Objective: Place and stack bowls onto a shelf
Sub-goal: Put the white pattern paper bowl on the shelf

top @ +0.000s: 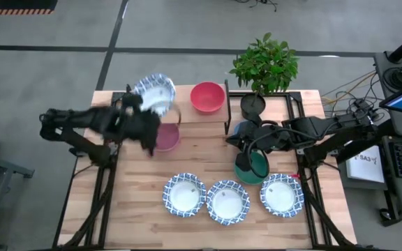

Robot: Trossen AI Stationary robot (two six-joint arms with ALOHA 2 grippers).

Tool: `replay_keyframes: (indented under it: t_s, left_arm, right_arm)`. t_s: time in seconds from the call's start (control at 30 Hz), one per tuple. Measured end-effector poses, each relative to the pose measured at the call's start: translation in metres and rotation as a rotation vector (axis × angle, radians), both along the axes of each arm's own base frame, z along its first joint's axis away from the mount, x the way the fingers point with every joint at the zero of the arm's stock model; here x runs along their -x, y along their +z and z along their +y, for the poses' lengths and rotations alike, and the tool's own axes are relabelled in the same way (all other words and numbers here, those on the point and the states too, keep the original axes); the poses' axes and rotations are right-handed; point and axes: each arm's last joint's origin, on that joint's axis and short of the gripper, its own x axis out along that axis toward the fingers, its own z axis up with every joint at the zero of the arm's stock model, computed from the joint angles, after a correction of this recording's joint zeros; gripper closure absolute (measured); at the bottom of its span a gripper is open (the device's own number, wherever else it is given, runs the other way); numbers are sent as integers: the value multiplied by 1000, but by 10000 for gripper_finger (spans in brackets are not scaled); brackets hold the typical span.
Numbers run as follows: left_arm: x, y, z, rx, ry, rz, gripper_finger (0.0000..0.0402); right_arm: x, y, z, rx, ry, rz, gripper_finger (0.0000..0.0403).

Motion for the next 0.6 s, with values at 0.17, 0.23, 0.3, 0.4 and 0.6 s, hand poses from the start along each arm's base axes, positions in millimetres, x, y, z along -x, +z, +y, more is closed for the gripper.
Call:
replay_keyframes:
  t_s: [0.17, 0.23, 0.3, 0.4, 0.6]
  left_arm:
    - [-13, -19, 67, 167, 57, -5, 401]
    - [-16, -29, 88, 213, 77, -31, 401]
    - [-15, -38, 104, 227, 120, -37, 401]
    - [-14, -45, 115, 220, 157, -52, 401]
    - [-17, -49, 114, 266, 120, -64, 401]
  right_arm:
    - [-1, 2, 0, 5, -14, -22, 390]
    - [-1, 2, 0, 3, -17, -23, 390]
    - [-1, 2, 0, -4, -23, -24, 390]
    - [-1, 2, 0, -15, -28, -27, 390]
    - [-1, 2, 0, -14, -31, -27, 390]
